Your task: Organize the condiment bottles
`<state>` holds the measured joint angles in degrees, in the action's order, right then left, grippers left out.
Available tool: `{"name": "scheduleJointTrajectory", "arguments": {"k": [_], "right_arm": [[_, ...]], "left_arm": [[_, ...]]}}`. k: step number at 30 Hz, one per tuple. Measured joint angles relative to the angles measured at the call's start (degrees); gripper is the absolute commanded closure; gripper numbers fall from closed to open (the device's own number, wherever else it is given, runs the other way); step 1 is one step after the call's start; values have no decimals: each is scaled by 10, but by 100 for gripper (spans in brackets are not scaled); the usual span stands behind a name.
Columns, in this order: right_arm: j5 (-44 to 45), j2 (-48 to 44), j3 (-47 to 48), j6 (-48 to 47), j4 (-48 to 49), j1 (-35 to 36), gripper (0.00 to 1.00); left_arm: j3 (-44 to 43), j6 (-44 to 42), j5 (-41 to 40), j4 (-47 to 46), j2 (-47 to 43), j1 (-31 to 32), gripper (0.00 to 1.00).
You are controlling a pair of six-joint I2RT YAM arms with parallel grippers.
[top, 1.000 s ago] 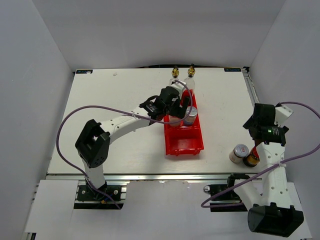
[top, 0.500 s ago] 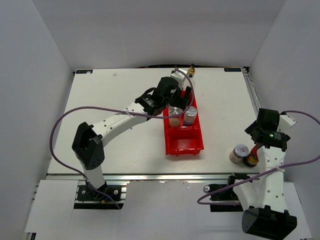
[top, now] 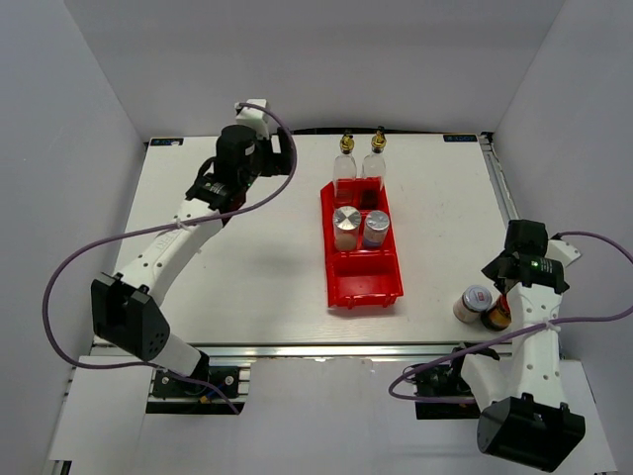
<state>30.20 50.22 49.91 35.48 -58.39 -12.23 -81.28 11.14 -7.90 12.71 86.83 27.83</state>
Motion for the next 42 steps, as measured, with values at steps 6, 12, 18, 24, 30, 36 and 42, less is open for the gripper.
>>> {"name": "scheduleJointTrajectory", "arguments": {"k": [6, 12, 18, 24, 30, 36, 42], "right_arm": [[11, 7, -2, 2, 3, -17, 11], [28, 17, -2, 1, 2, -28, 11], [7, 18, 10, 0, -3, -29, 11], [-27, 27, 25, -13, -3, -30, 11], [-3, 31, 84, -11, -45, -30, 11], [11, 30, 78, -7, -61, -32, 11], [-4, 26, 27, -10, -46, -36, 11]], "left_arm": [[52, 29, 23, -39, -29, -45, 2], [92, 65, 60, -86, -29, -99, 2], [107, 80, 92, -122, -28, -125, 2], [107, 89, 123, -151, -20, -138, 2], [107, 95, 144, -158, 2, -151, 2], [106, 95, 150, -160, 3, -158, 2], [106, 94, 154, -160, 3, -160, 2]]}}
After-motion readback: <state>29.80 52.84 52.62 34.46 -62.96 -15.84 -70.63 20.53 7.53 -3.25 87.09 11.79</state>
